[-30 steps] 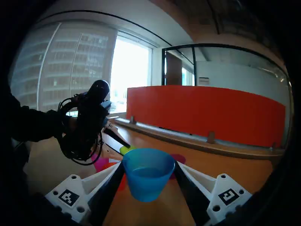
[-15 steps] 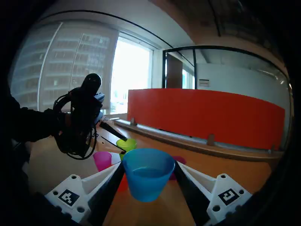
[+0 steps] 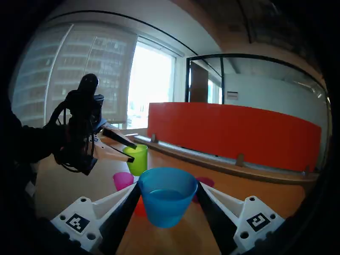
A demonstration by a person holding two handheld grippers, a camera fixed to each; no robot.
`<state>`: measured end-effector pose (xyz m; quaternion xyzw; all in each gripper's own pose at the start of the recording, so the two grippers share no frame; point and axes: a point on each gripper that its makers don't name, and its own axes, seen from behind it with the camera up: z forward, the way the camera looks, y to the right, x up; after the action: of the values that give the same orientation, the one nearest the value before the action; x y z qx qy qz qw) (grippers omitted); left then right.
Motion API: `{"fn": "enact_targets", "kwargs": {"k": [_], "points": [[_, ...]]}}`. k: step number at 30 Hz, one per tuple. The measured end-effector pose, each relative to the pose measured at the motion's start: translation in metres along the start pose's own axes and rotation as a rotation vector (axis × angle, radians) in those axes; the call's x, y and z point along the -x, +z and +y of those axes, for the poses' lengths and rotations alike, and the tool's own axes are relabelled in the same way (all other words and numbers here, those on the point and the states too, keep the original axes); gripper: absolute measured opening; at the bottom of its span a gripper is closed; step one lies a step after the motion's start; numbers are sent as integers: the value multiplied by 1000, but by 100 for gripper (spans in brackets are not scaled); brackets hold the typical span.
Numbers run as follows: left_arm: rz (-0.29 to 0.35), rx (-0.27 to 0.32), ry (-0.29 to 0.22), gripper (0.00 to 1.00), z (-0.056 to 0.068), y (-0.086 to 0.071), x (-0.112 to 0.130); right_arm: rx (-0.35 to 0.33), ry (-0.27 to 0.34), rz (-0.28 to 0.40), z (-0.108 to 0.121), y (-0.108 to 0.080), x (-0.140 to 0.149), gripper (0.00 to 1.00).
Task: Pour water
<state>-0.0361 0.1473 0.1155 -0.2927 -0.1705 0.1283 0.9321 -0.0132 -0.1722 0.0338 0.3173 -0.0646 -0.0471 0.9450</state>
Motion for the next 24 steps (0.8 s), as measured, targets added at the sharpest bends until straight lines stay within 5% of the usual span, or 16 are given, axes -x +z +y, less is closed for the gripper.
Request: {"fn": "enact_targets", "kwargs": {"k": [12,24], "points": [[99,-5,-34,89,27,-56,-7,-20,1,-2,-23,-8,1,94],[148,6,-84,89,50,-88,6,-45,-1,-24,-44,-12,14,94]]}}
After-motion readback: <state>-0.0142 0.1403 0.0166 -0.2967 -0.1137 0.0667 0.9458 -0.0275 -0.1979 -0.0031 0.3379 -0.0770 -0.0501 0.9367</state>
